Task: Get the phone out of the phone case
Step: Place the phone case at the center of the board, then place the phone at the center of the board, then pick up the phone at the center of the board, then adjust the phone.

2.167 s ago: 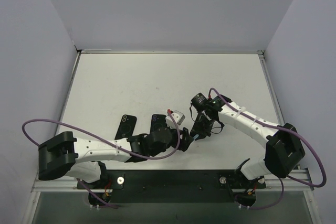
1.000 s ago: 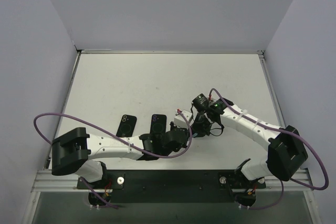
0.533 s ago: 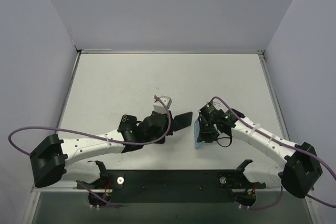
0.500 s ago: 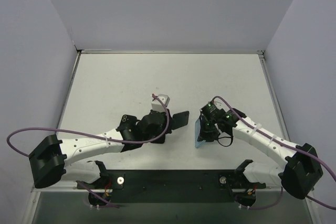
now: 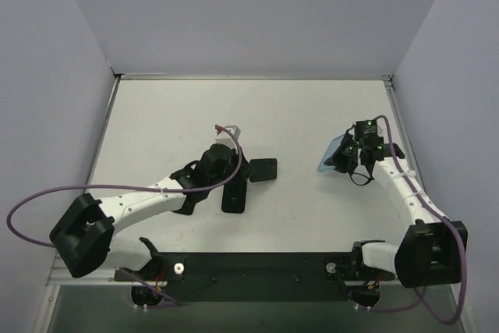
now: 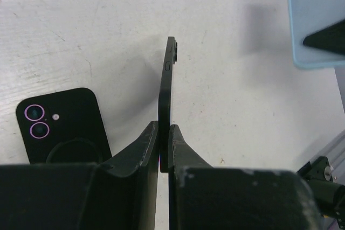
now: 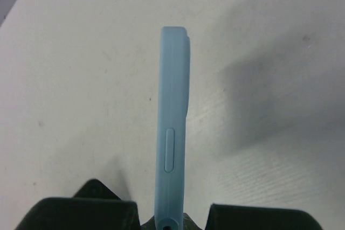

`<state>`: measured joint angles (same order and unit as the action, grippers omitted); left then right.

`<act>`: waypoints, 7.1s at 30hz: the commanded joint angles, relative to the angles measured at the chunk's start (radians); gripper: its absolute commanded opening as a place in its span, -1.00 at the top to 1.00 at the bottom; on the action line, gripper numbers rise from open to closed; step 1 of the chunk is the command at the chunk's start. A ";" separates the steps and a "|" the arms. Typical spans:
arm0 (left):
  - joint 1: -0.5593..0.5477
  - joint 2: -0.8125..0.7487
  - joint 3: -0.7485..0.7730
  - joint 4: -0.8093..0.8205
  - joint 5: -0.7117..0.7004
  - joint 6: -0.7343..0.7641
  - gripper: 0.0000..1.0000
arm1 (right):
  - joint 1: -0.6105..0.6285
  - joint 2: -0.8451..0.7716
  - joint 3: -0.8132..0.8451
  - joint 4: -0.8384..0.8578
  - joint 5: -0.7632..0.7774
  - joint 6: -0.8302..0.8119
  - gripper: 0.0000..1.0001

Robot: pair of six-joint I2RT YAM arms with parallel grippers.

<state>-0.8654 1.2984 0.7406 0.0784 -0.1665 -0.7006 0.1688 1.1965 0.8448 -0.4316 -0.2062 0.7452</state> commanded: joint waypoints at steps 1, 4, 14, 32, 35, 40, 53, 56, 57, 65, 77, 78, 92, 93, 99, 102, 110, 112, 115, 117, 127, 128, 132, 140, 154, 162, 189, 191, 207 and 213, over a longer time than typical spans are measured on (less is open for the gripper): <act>0.054 0.080 0.127 0.155 0.197 -0.030 1.00 | -0.167 0.092 0.031 0.198 -0.157 -0.007 1.00; 0.118 0.174 0.199 0.202 0.323 -0.065 1.00 | -0.259 0.202 0.075 0.272 -0.131 -0.009 1.00; 0.215 0.498 0.479 0.238 0.556 -0.131 1.00 | -0.445 0.698 0.482 0.254 -0.153 0.074 0.25; 0.227 0.852 0.851 -0.060 0.515 0.030 1.00 | -0.327 0.200 0.056 0.005 0.183 0.111 -0.47; 0.229 0.921 0.930 -0.156 0.521 0.056 0.87 | -0.233 0.112 0.005 -0.036 0.232 0.089 -0.47; 0.230 0.967 1.037 -0.330 0.446 0.172 0.22 | -0.121 0.009 -0.007 -0.147 0.281 0.065 -0.48; 0.221 0.678 0.912 -0.637 0.067 0.194 -0.53 | 0.069 -0.170 -0.006 -0.275 0.338 0.026 -0.48; 0.195 0.529 0.737 -0.654 -0.035 0.150 -0.64 | 0.127 -0.201 -0.030 -0.283 0.346 0.040 -0.48; 0.183 0.491 0.683 -0.655 -0.068 0.144 -0.68 | 0.177 -0.216 -0.036 -0.280 0.347 0.042 -0.46; 0.154 0.223 0.333 -0.674 -0.035 0.095 -0.86 | 0.509 -0.074 0.054 -0.279 0.449 0.078 -0.47; 0.009 0.370 0.332 -0.660 -0.030 0.030 -0.94 | 0.584 0.107 0.157 -0.240 0.442 0.059 -0.48; 0.011 0.399 0.342 -0.667 -0.034 0.026 -0.94 | 0.583 0.106 0.157 -0.240 0.444 0.054 -0.48; 0.011 0.541 0.362 -0.641 -0.018 0.006 -0.88 | 0.548 0.081 0.128 -0.246 0.427 0.029 -0.48; 0.009 0.541 0.359 -0.640 -0.018 0.000 -0.81 | 0.548 0.081 0.128 -0.246 0.426 0.028 -0.48; 0.005 0.428 0.312 -0.562 0.074 0.007 -0.32 | 0.505 0.083 0.103 -0.254 0.345 0.032 -0.57; -0.003 0.343 0.273 -0.488 0.166 -0.005 -0.22 | 0.396 0.065 0.021 -0.182 0.213 0.033 -0.57; 0.028 0.200 0.175 -0.310 0.436 -0.092 0.02 | 0.304 -0.031 -0.111 0.043 -0.130 0.130 -0.56; 0.028 0.206 0.172 -0.278 0.479 -0.108 0.04 | 0.302 -0.032 -0.145 0.115 -0.166 0.164 -0.55; 0.025 0.222 0.174 -0.247 0.516 -0.115 0.07 | 0.304 -0.011 -0.158 0.175 -0.208 0.220 -0.55; 0.025 0.231 0.175 -0.240 0.528 -0.122 0.07 | 0.307 -0.005 -0.173 0.215 -0.232 0.250 -0.55; 0.014 0.231 0.200 -0.252 0.545 -0.111 0.08 | 0.359 0.126 -0.129 0.297 -0.233 0.253 -0.30; 0.011 0.234 0.200 -0.253 0.545 -0.109 0.08 | 0.385 0.138 -0.122 0.303 -0.229 0.256 -0.24; 0.006 0.231 0.203 -0.259 0.539 -0.108 0.08 | 0.413 0.179 -0.116 0.373 -0.255 0.272 0.23; 0.012 0.203 0.216 -0.285 0.558 -0.102 -0.33 | 0.406 0.146 -0.138 0.495 -0.331 0.293 1.00; 0.127 -0.019 0.128 -0.197 0.772 -0.197 -0.87 | 0.198 -0.032 -0.196 0.610 -0.598 0.177 1.00; 0.204 -0.037 0.023 0.043 0.912 -0.303 -0.81 | 0.189 -0.067 -0.210 0.689 -0.685 0.177 1.00; 0.216 -0.013 -0.113 0.486 0.992 -0.553 0.75 | 0.322 -0.035 -0.195 0.864 -0.817 0.227 1.00; 0.218 -0.030 -0.115 0.472 0.975 -0.557 1.00 | 0.324 -0.022 -0.175 0.764 -0.790 0.195 1.00; 0.236 -0.113 0.000 -0.047 0.725 -0.467 1.00 | 0.330 -0.067 0.019 0.203 -0.409 -0.027 -0.19; 0.235 -0.045 0.155 -0.435 0.566 -0.424 1.00 | 0.547 -0.175 0.083 0.059 0.028 -0.096 -0.18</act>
<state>-0.6334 1.2175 0.7444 -0.1070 0.5117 -1.1706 0.5537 1.1057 0.8425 -0.2436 -0.5129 0.7219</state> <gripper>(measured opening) 0.253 0.591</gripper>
